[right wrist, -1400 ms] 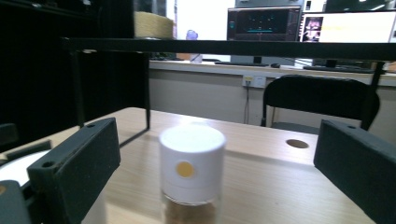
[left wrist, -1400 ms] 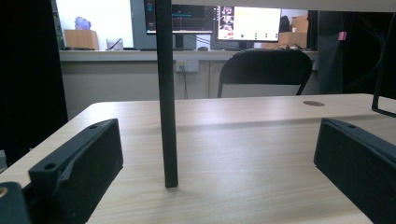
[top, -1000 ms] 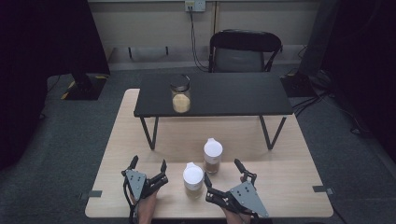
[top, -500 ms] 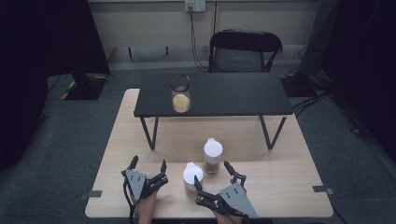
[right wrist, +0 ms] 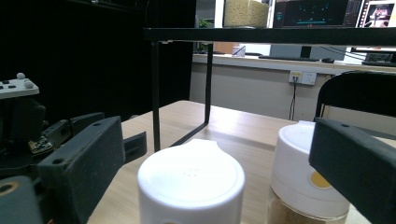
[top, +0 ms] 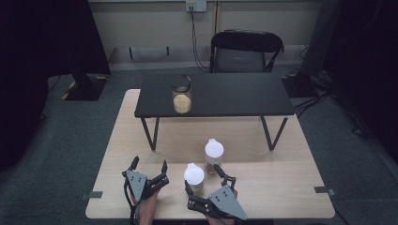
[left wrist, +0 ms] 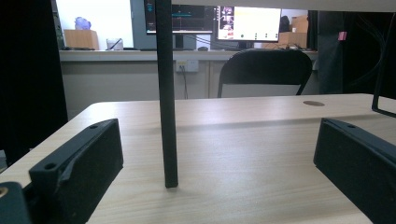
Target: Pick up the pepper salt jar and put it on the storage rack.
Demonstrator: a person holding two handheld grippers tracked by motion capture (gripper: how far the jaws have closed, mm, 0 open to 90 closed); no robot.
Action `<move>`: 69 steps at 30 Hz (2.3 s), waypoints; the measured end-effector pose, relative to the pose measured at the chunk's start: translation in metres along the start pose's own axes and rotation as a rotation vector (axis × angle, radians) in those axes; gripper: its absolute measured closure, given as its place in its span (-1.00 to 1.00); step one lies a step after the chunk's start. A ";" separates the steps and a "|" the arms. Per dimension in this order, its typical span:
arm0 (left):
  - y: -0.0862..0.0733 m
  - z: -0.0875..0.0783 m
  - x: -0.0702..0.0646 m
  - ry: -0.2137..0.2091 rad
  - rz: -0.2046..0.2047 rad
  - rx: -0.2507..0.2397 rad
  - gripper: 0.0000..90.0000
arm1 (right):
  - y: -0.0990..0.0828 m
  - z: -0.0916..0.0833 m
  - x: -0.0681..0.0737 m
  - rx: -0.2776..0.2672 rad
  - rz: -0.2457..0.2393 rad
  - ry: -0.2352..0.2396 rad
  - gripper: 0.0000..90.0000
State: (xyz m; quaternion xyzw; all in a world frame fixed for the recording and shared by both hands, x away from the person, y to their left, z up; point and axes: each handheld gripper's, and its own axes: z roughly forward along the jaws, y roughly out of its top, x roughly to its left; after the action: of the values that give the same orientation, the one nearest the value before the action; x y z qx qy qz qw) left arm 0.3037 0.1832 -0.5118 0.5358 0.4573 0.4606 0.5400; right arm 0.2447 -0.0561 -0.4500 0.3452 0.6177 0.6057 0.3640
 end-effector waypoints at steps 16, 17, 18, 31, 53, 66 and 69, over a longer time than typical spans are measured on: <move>0.000 0.000 0.000 0.000 0.000 -0.001 -0.98 | -0.013 0.008 0.009 0.034 0.001 0.029 -0.77; 0.000 0.000 0.000 0.000 0.000 0.000 -0.98 | -0.015 0.008 0.009 0.040 0.002 0.031 -0.76; 0.000 0.000 0.000 0.000 0.000 0.000 -0.98 | -0.016 0.009 0.010 0.043 0.003 0.033 -0.75; 0.000 0.000 0.000 0.000 0.000 -0.001 -0.98 | -0.029 0.014 0.010 0.083 0.026 0.020 -0.57; 0.000 0.000 0.000 0.000 -0.001 -0.001 -0.98 | -0.044 0.020 0.010 0.130 0.029 0.013 -0.34; 0.000 0.000 0.000 0.000 0.000 0.000 -0.97 | -0.044 0.019 0.011 0.128 0.032 0.004 -0.33; 0.000 0.000 0.000 0.000 0.000 0.000 -0.97 | -0.044 0.019 0.011 0.129 0.034 0.004 -0.33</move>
State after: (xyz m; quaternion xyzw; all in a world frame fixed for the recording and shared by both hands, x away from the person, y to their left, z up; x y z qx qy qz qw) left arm 0.3037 0.1832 -0.5118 0.5356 0.4573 0.4607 0.5401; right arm 0.2565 -0.0384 -0.4940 0.3772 0.6503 0.5712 0.3295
